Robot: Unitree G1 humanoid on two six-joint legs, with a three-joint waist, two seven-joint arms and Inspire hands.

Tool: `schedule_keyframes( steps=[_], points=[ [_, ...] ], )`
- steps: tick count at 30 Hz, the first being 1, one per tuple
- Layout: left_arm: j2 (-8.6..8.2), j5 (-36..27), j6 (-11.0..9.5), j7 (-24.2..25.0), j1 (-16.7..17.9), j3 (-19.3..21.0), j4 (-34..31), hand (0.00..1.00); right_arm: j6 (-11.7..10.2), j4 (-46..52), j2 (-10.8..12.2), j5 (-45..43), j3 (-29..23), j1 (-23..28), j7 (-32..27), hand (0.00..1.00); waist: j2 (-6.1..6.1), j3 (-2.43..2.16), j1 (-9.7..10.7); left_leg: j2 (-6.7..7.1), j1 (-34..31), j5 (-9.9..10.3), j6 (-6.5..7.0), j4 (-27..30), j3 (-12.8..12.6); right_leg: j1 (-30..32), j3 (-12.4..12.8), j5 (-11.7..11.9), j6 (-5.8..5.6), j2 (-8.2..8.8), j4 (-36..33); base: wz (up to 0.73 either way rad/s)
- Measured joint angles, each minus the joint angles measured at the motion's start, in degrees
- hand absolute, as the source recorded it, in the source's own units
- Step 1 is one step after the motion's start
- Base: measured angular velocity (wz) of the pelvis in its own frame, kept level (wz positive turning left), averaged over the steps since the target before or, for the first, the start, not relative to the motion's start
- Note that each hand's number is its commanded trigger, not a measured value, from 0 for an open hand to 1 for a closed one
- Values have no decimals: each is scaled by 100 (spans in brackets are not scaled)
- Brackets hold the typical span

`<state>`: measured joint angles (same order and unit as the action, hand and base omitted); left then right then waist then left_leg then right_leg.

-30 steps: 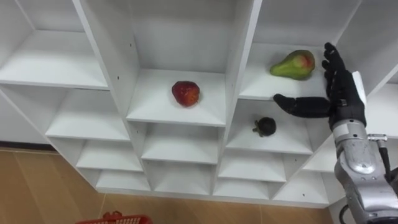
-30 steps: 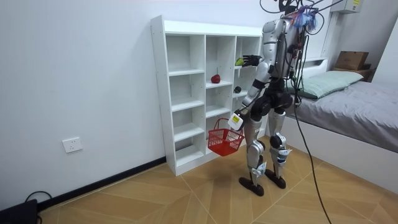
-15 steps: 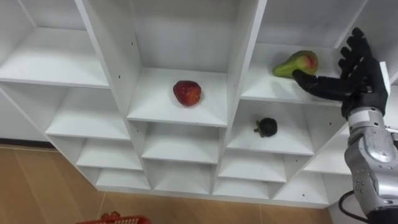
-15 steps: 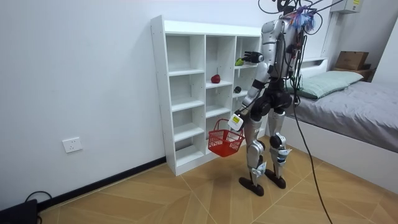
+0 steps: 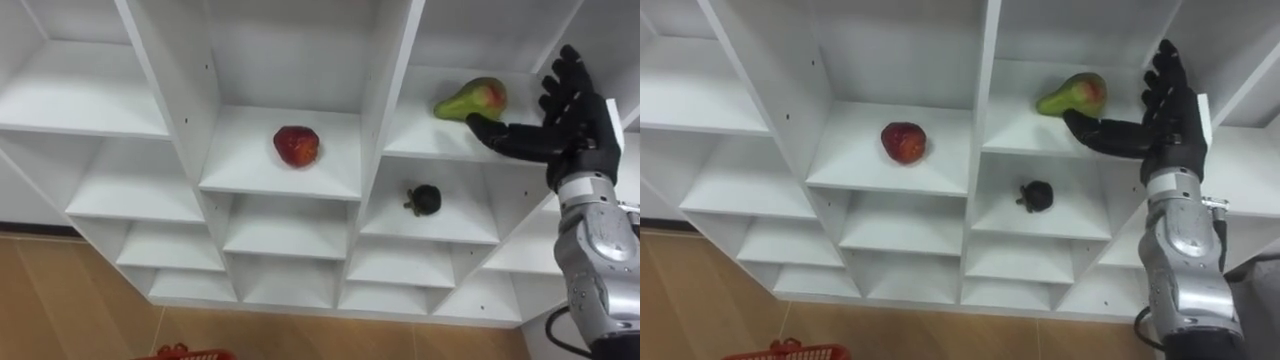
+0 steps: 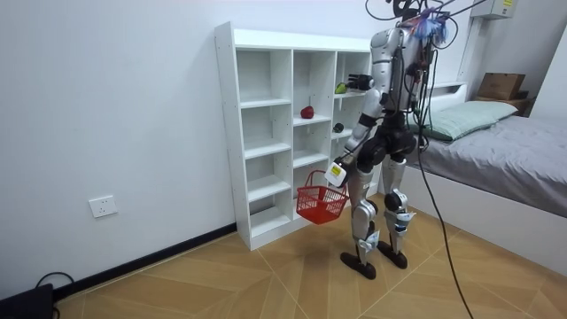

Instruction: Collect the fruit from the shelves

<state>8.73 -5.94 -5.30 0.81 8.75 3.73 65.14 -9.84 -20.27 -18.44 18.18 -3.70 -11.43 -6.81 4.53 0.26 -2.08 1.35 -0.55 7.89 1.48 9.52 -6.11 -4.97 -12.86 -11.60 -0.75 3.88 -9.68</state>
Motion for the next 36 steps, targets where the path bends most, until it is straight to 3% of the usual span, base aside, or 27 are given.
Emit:
schedule_keyframes(
  steps=[7,10,15,21,25,30,36],
  points=[
    [18,-8,157,94,-79,-45,1,100,218,-408,-1,-1094,43,-195,-66,0,-11,-14,-43,-4,21,-1,-2,0,-7,1,-6,0,0,0,-6,0],
    [57,4,225,114,-139,-44,2,100,372,-461,-10,-1226,53,-333,-67,0,51,11,-120,-12,15,-3,-4,11,-20,2,-17,3,6,-2,-14,0],
    [112,27,258,117,-156,-48,2,100,416,-733,-32,-1368,85,-487,-54,0,162,-16,-221,-13,7,-4,-5,20,-10,1,-23,12,11,-3,-18,0],
    [196,4,292,135,-193,-57,10,100,513,-1361,-391,-1401,264,-947,-46,0,277,26,-297,-12,-114,-42,-4,21,34,105,-83,26,20,-3,-33,4],
    [285,14,359,204,-201,-60,11,100,515,-1426,-433,-1400,264,-1011,-46,0,337,25,-298,-10,-188,-57,-8,24,80,134,-146,30,24,-5,-25,6],
    [300,69,416,226,-229,-62,11,100,516,-1501,-467,-1446,310,-1128,-46,0,341,21,-301,-9,-236,-58,-7,22,81,209,-145,31,24,-2,-26,0],
    [345,115,460,238,-298,-180,9,100,581,-1523,-795,-1871,708,-1465,129,0,344,19,-304,-17,-273,-70,-15,23,83,215,-144,37,34,-11,-24,0]
  ],
)
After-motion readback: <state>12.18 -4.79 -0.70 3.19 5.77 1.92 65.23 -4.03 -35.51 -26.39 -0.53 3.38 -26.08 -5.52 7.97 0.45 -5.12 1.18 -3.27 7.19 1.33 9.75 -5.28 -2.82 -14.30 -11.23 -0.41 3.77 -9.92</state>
